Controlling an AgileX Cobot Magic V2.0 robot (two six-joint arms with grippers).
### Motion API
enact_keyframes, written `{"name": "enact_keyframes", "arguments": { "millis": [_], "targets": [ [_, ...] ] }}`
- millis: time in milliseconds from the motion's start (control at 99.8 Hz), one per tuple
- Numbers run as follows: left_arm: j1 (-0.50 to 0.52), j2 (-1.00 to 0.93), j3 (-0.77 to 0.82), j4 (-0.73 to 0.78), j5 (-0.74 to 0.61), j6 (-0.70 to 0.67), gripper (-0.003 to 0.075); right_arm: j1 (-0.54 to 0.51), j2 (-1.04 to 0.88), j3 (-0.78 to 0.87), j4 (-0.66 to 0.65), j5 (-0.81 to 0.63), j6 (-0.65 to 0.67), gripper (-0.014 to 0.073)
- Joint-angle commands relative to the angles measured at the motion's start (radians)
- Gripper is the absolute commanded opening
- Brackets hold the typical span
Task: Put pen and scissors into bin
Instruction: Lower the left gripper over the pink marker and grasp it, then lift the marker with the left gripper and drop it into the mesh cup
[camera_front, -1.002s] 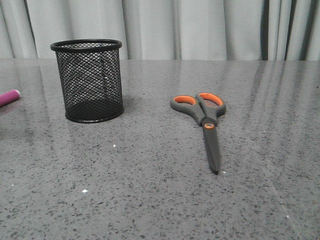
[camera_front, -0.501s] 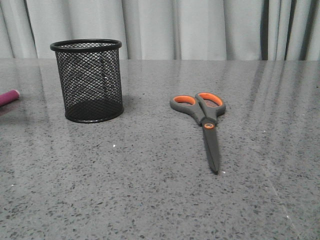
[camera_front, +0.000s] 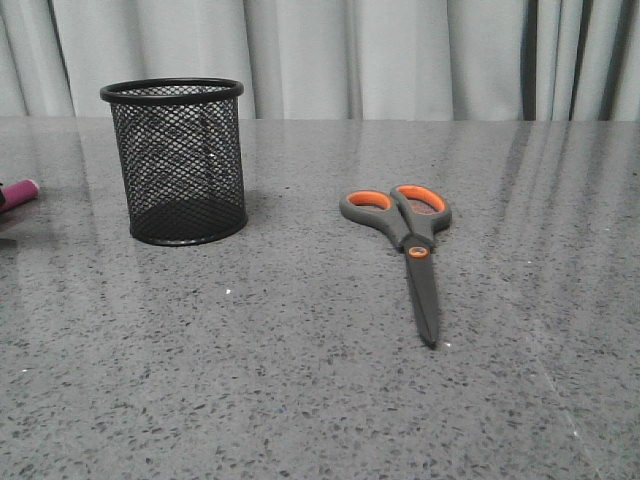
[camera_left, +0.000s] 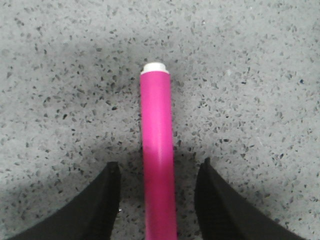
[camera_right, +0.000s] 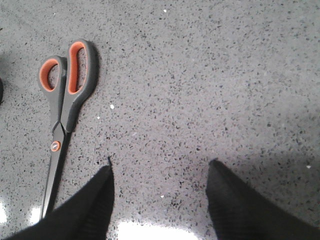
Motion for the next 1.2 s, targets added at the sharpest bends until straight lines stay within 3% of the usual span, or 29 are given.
{"name": "enact_keyframes", "arguments": {
  "millis": [0,471,571,711,972,1192],
  "targets": [
    [-0.004,-0.023,-0.032,-0.029,-0.032,0.017,0.0321,-0.008,0.0,-0.036,0.007,-0.053,-0.007,0.0371],
    [-0.062,-0.023,-0.032,-0.018,-0.027,0.032,0.0298,-0.008,0.0,-0.036,0.007,-0.064,-0.009,0.0371],
    [-0.062,-0.023,-0.032,-0.014,-0.027,0.032,0.0194,-0.008,0.0,-0.036,0.007,-0.064,-0.009,0.0371],
    [-0.062,-0.023,-0.032,-0.009,-0.021,0.032,-0.002,-0.008,0.0,-0.036,0.007,-0.062,-0.009,0.0371],
    [-0.062,-0.057,-0.032,-0.06,-0.055,0.032,-0.0022,-0.008,0.0,-0.036,0.007,-0.045,-0.009,0.0371],
    [-0.085,-0.246,-0.032,-0.101,-0.172,0.034,-0.0022,-0.008,0.0,-0.036,0.007,-0.042,-0.009,0.0371]
  ]
}}
